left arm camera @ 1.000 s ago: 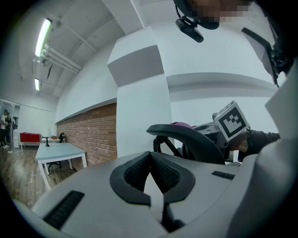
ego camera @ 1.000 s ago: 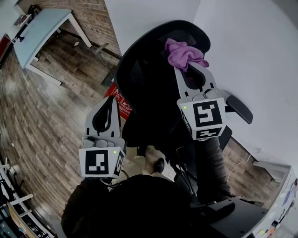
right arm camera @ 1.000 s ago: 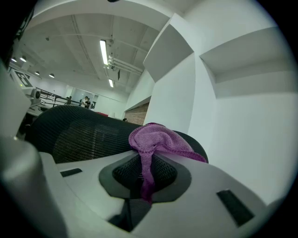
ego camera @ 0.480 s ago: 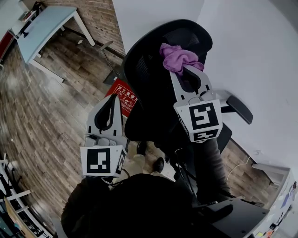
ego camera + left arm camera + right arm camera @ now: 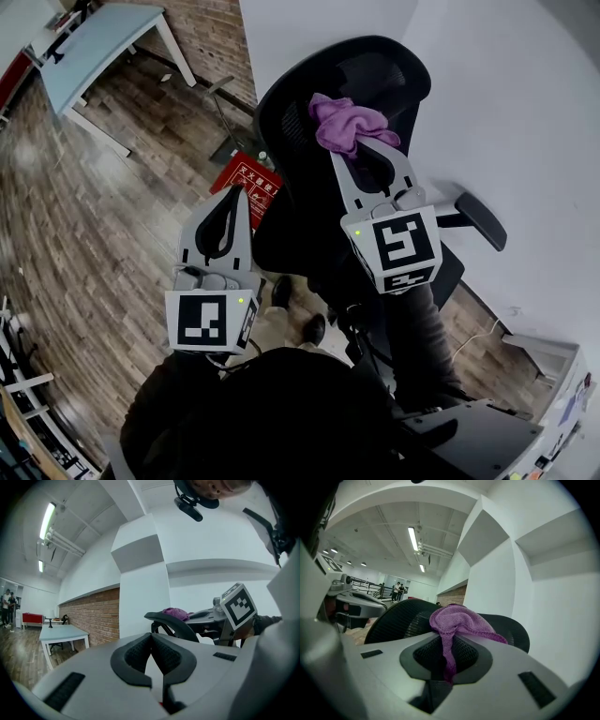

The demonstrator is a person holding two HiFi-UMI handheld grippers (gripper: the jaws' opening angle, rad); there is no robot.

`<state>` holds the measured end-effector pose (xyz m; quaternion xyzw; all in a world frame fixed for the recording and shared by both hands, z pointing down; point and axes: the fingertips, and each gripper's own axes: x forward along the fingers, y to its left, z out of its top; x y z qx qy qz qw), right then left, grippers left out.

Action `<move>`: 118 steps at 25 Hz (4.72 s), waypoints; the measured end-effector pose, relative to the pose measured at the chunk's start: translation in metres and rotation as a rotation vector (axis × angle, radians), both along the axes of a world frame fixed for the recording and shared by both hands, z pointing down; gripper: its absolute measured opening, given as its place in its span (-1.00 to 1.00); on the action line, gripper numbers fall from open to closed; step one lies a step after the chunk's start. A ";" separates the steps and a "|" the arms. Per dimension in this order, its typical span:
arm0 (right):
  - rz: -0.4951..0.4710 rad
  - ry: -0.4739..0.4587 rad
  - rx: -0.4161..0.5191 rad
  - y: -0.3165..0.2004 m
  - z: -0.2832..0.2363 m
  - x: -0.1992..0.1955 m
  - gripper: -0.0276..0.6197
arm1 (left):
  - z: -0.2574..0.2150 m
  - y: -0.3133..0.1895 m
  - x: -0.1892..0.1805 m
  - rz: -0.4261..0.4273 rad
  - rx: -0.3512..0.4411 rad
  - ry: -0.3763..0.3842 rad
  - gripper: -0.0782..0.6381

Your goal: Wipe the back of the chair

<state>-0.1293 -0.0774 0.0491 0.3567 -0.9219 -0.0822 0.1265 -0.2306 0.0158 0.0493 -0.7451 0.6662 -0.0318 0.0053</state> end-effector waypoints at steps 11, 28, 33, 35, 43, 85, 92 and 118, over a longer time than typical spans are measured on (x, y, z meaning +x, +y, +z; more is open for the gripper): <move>-0.100 -0.036 -0.029 0.034 0.003 -0.013 -0.75 | 0.000 0.020 0.009 -0.014 0.001 -0.008 -0.76; -0.181 -0.082 -0.036 0.072 -0.003 -0.018 -0.75 | -0.005 0.055 0.014 -0.051 0.004 -0.030 -0.76; -0.195 -0.092 -0.027 0.083 -0.004 -0.018 -0.75 | -0.006 0.066 0.017 -0.058 0.006 -0.038 -0.76; -0.198 -0.099 -0.025 0.082 -0.004 -0.018 -0.75 | -0.004 0.067 0.018 -0.061 -0.001 -0.037 -0.76; -0.206 -0.131 -0.033 0.080 0.008 -0.016 -0.75 | 0.010 0.065 0.023 -0.063 -0.025 -0.049 -0.76; -0.115 -0.116 -0.062 0.016 0.045 0.004 -0.75 | 0.038 0.016 0.019 -0.051 -0.076 -0.061 -0.76; -0.077 -0.113 -0.060 -0.001 0.045 0.011 -0.75 | 0.038 0.003 0.016 -0.044 -0.081 -0.064 -0.76; 0.132 -0.109 -0.028 -0.086 0.040 0.050 -0.75 | 0.037 -0.070 0.004 0.061 -0.107 -0.014 -0.76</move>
